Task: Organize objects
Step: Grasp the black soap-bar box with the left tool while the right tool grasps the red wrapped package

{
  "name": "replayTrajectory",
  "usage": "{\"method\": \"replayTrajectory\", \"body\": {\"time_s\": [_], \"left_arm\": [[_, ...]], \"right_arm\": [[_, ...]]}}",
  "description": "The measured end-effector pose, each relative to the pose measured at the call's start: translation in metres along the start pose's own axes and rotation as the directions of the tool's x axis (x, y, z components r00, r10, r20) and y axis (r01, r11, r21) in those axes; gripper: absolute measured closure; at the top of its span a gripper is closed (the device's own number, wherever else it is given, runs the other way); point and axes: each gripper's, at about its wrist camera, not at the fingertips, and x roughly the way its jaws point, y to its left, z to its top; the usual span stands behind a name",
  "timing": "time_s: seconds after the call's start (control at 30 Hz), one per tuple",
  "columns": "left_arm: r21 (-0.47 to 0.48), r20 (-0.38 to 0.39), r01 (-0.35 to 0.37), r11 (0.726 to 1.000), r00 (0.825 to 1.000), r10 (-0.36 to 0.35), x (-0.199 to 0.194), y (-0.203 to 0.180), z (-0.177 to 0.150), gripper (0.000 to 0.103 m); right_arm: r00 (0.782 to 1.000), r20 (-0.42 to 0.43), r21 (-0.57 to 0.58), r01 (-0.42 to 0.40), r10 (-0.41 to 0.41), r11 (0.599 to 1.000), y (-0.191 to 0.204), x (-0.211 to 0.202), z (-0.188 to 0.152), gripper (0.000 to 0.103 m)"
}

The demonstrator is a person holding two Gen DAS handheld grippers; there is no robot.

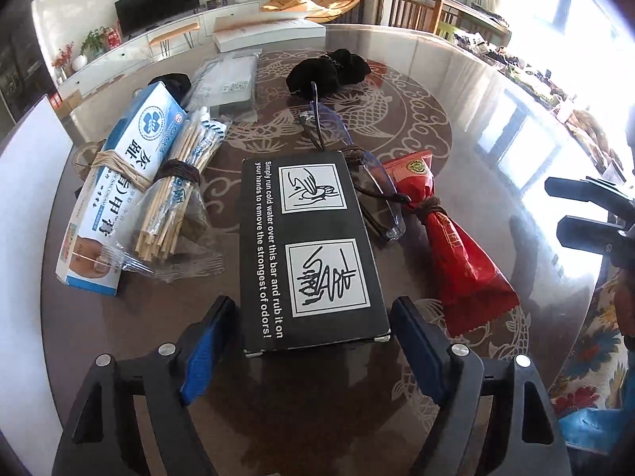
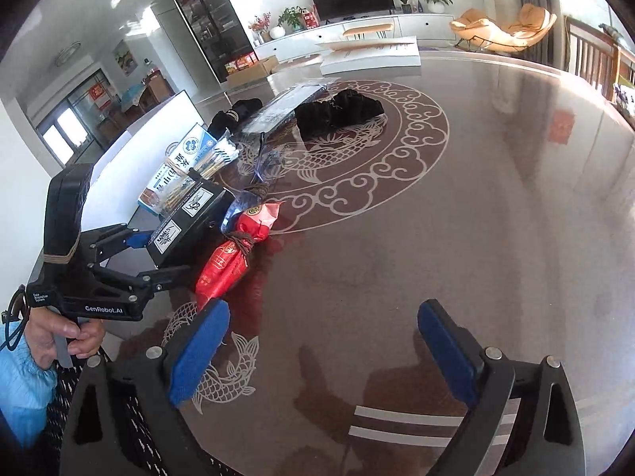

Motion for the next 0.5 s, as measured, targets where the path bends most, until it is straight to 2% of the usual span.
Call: {"method": "replayTrajectory", "body": {"time_s": [0.07, 0.17, 0.3, 0.4, 0.47, 0.5], "left_arm": [[-0.052, 0.001, -0.019, 0.998, 1.0, 0.019, -0.003, 0.008, -0.002, 0.022], [-0.134, 0.006, 0.005, 0.991, 1.0, -0.005, -0.006, 0.017, 0.002, 0.022], [-0.14, -0.014, -0.042, 0.989, 0.999, 0.041, 0.001, 0.011, 0.013, 0.022], [-0.122, -0.031, -0.064, 0.99, 0.998, 0.06, 0.008, 0.003, 0.021, 0.021], [-0.103, -0.061, -0.072, 0.992, 0.996, 0.066, 0.013, -0.002, 0.025, 0.008], [-0.101, -0.1, -0.062, 0.993, 0.994, 0.052, 0.02, -0.004, 0.027, 0.0]], "right_arm": [[0.998, -0.027, -0.035, 0.051, -0.052, 0.998, 0.004, 0.006, 0.0, 0.001], [0.986, -0.063, -0.093, 0.15, -0.156, 0.984, 0.008, 0.018, -0.001, 0.001], [0.95, -0.116, -0.188, 0.265, -0.289, 0.946, 0.009, 0.037, -0.007, 0.0], [0.959, -0.117, -0.156, 0.237, -0.257, 0.959, 0.002, 0.036, -0.009, 0.0], [0.962, -0.106, -0.15, 0.233, -0.25, 0.961, -0.001, 0.035, -0.009, 0.0], [0.964, -0.098, -0.151, 0.231, -0.247, 0.961, -0.001, 0.035, -0.01, 0.0]]}}
